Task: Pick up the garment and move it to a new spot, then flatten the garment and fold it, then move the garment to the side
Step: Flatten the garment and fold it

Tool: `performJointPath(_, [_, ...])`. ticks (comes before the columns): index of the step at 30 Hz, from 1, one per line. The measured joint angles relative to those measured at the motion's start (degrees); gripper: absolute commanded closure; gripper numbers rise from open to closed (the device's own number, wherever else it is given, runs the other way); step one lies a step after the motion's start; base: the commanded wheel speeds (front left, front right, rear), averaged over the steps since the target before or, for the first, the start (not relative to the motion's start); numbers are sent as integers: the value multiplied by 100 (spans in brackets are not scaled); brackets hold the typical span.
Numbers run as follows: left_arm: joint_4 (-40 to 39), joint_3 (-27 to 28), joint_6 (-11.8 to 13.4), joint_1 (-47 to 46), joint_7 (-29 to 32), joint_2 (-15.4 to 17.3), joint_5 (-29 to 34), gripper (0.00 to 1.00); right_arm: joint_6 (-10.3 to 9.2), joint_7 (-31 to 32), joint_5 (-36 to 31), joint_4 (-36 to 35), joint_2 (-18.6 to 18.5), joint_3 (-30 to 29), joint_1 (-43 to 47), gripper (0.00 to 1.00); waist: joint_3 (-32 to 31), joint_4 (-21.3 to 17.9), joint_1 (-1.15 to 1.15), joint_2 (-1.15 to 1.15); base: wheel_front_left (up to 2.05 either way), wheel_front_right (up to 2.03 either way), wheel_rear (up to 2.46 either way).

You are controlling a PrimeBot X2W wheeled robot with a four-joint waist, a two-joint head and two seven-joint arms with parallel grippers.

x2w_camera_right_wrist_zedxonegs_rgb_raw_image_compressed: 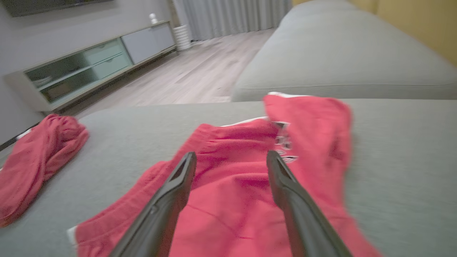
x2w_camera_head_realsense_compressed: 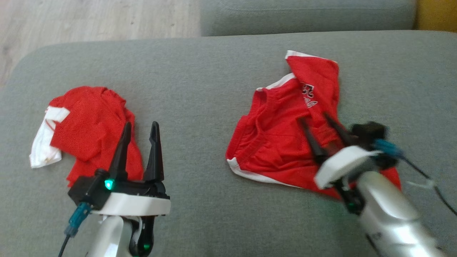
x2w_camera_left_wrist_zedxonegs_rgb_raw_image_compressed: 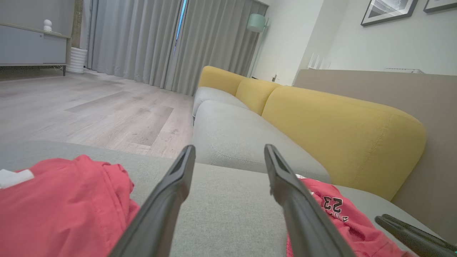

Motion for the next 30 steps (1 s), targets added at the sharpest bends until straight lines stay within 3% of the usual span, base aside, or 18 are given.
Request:
performJointPath(5, [-49,12,0,36,-1,0,0,0,0,-2,-602,-638,-80,-1463,753,0,-54,-185,0,0,0,0,0])
performJointPath(9, [-58,5,0,141,0,1,-1,0,0,-11,-1155,-1125,308,-2363,1512,0,-53,-278,0,0,0,0,0])
performJointPath(14, [-66,3,0,136,-1,1,0,0,0,-11,-1556,-1440,649,-2774,2011,0,-51,-327,0,0,0,0,0])
performJointPath(20, [-65,-11,0,135,-1,1,0,0,0,-9,-1873,-1550,740,-3415,2052,0,-41,-330,0,0,0,0,0])
performJointPath(30, [-43,-78,0,126,0,1,-1,0,0,684,-1752,-747,747,-4069,1389,0,94,-185,0,0,0,0,0])
